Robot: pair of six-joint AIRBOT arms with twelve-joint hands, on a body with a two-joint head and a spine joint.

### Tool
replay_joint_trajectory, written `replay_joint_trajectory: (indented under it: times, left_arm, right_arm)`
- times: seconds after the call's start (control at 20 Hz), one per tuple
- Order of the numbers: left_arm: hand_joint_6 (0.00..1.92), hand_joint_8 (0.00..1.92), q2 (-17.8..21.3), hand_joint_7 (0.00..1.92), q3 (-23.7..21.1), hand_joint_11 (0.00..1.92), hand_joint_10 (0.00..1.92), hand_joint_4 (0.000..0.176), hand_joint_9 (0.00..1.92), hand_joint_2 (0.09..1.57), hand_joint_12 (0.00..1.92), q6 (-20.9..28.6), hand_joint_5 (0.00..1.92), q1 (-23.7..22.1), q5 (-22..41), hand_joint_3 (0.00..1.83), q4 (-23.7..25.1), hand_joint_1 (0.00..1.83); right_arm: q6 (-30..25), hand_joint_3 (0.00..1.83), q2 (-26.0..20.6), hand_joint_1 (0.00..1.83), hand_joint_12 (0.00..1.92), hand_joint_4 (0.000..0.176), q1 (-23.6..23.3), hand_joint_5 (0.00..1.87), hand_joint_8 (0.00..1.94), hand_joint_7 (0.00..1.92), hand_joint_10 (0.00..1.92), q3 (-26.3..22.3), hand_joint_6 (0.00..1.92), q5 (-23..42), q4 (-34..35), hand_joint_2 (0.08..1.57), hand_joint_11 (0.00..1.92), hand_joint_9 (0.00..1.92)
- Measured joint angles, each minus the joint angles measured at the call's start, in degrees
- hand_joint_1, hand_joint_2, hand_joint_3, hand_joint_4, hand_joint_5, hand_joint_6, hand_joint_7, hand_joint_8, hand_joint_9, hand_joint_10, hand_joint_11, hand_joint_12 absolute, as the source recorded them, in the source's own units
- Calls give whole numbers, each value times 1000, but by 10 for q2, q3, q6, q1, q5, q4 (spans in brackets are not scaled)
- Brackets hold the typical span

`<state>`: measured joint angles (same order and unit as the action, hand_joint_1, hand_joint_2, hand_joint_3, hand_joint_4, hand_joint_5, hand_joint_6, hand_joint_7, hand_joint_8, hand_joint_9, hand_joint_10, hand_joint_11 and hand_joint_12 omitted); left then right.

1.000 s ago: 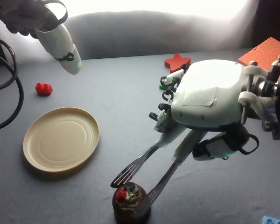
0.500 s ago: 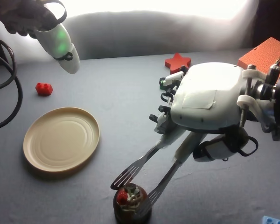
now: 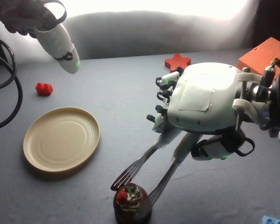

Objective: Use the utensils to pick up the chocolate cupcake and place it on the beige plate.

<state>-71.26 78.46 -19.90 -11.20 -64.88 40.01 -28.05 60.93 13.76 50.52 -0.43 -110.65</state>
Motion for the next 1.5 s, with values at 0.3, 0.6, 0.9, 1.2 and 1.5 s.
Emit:
replay_joint_trajectory:
  times: [0.3,0.6,0.9,1.2,1.5]
  left_arm:
    - [4,4,0,84,0,0,3,0,77,1044,193,0,142,0,0,0,0,407]
    - [1,1,0,60,0,0,1,0,54,1053,175,-2,116,0,0,3,0,345]
    - [2,2,0,51,0,0,2,0,46,1051,145,-2,108,0,0,1,-1,374]
    - [0,0,0,70,0,0,0,0,61,1044,204,-2,137,0,0,2,0,381]
    - [4,4,0,77,0,0,3,0,65,1039,233,-2,142,0,0,0,0,407]
  right_arm:
    - [15,0,7,1055,1232,0,8,779,1,854,427,0,0,-8,0,1066,306,673]
    - [26,1,14,1052,1219,0,16,759,2,842,396,0,6,-13,1,1066,322,687]
    - [36,0,14,1046,1261,0,19,773,7,854,406,0,9,-15,1,1062,314,695]
    - [48,1,16,1078,1252,0,32,787,8,862,407,-4,11,-19,1,1072,320,696]
    - [55,2,16,1070,1282,0,33,819,11,882,425,-4,18,-18,3,1092,320,697]
